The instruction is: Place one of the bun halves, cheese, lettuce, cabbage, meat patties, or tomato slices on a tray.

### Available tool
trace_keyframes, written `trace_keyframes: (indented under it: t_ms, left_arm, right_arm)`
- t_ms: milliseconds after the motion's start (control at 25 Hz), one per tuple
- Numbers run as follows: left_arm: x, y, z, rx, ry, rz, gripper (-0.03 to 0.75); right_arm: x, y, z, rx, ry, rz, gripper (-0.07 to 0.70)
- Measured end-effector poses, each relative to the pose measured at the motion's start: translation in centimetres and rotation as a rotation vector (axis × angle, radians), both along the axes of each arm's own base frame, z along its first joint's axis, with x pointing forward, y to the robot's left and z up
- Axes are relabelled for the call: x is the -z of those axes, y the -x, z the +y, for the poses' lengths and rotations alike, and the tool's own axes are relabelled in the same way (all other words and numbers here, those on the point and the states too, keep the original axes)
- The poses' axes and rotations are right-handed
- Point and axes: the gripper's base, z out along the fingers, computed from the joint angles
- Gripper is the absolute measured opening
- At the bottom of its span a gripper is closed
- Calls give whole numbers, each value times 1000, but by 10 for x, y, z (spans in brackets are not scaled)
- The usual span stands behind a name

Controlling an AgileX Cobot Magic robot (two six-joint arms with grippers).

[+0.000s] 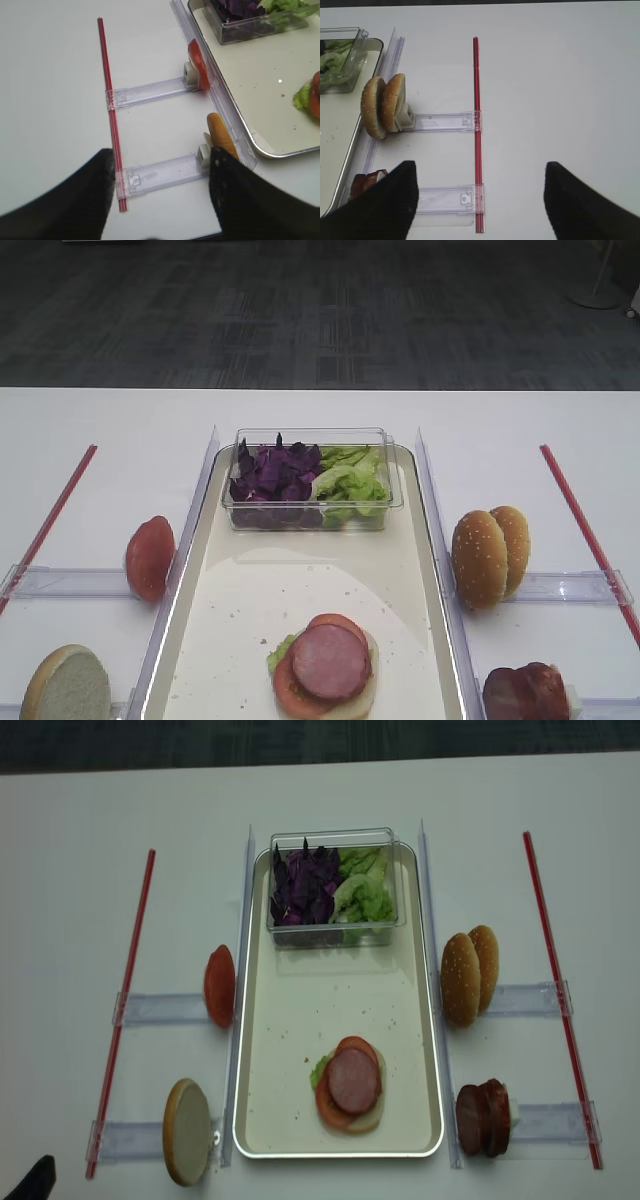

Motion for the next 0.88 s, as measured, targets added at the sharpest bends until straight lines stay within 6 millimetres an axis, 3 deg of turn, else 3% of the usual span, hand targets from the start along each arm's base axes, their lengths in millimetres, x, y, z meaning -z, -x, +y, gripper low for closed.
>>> trace_keyframes:
  t_ms: [880]
  left_arm:
    - [0, 0, 0, 0, 0, 0, 383]
  right_arm:
    - [0, 0, 3, -61, 39, -2, 543]
